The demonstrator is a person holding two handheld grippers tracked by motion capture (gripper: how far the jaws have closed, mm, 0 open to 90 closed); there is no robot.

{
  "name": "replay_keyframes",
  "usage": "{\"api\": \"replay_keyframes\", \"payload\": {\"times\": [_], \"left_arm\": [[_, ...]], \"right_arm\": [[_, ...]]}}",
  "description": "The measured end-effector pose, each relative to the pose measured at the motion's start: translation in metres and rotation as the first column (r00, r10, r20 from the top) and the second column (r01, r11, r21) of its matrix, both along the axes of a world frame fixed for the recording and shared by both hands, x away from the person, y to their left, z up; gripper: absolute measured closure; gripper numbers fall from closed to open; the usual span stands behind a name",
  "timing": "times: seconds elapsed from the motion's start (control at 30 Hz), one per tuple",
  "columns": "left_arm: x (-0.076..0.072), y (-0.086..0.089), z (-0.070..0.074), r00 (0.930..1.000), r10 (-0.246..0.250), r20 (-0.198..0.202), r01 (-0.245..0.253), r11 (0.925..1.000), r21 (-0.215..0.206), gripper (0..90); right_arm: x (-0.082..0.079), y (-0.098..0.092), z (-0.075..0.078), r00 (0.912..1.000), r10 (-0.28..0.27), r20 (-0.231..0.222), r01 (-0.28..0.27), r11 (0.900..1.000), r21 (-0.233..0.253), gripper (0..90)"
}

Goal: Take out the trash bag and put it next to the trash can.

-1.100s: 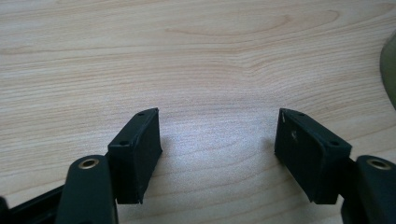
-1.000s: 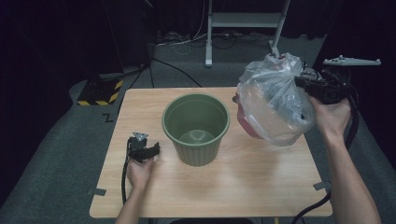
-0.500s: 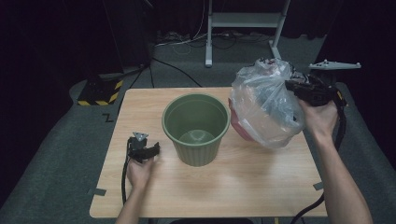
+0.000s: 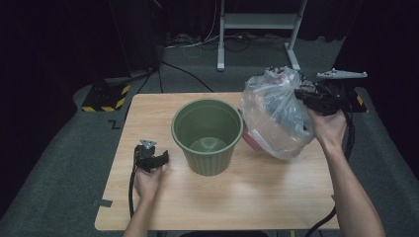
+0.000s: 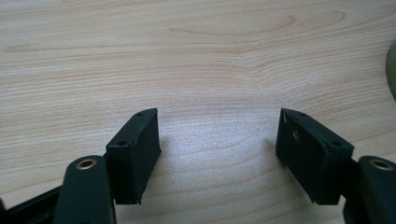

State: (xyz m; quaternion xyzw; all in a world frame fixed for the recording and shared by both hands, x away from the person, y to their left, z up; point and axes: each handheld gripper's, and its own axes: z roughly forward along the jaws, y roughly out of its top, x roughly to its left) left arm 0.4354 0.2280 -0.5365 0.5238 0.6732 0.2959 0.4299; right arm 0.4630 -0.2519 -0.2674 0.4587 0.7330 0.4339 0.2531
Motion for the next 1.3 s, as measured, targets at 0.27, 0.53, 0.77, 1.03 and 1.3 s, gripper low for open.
{"api": "replay_keyframes", "payload": {"times": [0.27, 0.53, 0.77, 1.03, 1.3], "left_arm": [[0.0, 0.0, 0.0, 1.0, 0.0, 0.001, 0.0, 1.0, -0.001, 30.2], [0.0, 0.0, 0.0, 1.0, -0.002, -0.004, 0.002, 1.0, 0.001, 30.3], [0.0, 0.0, 0.0, 1.0, -0.001, -0.002, 0.001, 1.0, -0.001, 30.4], [0.0, 0.0, 0.0, 1.0, -0.003, -0.003, 0.003, 1.0, 0.0, 30.4], [0.0, 0.0, 0.0, 1.0, -0.004, -0.005, 0.004, 1.0, 0.001, 30.4]], "right_arm": [[0.002, 0.001, -0.009, 1.0, 0.004, -0.008, -0.004, 1.0, 0.006, 89.4], [0.004, 0.004, -0.016, 0.9998, 0.008, -0.016, -0.008, 1.0, 0.008, 89.4], [0.006, 0.006, -0.026, 0.9996, 0.012, -0.027, -0.012, 1.0, 0.017, 89.4], [0.008, 0.011, -0.034, 0.9993, 0.014, -0.033, -0.014, 1.0, 0.012, 89.3], [0.011, 0.014, -0.044, 0.9992, 0.011, -0.038, -0.011, 1.0, 0.002, 89.4]]}}
